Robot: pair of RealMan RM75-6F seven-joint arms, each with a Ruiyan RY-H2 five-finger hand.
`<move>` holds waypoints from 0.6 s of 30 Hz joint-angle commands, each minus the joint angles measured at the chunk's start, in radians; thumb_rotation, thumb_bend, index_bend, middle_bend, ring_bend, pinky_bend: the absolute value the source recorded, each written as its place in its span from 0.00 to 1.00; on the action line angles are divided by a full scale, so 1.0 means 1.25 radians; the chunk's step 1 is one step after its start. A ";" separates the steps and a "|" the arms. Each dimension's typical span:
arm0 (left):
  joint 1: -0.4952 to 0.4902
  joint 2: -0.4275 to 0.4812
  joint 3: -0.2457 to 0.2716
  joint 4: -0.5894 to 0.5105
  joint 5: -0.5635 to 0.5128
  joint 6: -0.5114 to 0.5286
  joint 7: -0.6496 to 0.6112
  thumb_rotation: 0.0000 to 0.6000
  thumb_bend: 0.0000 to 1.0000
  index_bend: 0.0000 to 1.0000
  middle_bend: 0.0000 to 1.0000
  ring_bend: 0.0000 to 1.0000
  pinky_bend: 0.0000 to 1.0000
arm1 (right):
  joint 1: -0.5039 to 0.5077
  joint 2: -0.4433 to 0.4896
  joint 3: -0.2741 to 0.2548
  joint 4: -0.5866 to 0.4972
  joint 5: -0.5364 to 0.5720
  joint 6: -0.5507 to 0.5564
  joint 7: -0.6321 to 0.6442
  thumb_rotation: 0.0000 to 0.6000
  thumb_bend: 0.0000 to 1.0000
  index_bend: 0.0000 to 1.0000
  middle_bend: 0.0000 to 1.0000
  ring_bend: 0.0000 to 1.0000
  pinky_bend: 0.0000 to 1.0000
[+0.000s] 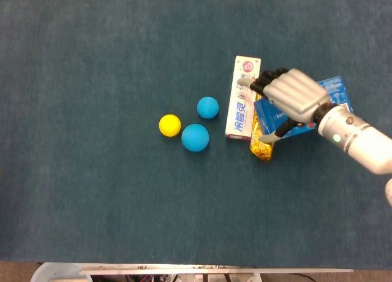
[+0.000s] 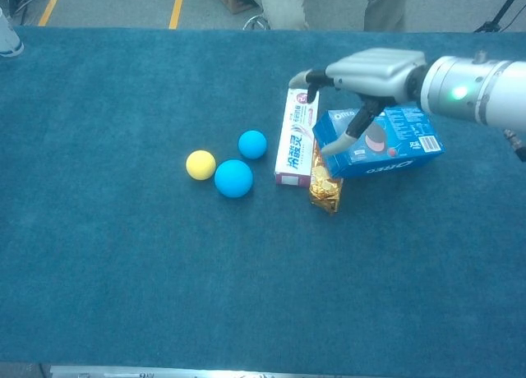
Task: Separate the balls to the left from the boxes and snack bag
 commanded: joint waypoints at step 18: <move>-0.016 -0.002 -0.002 -0.015 -0.005 -0.020 0.021 1.00 0.37 0.08 0.13 0.08 0.00 | -0.124 0.125 -0.023 -0.069 -0.169 -0.033 0.144 0.60 0.00 0.02 0.23 0.14 0.23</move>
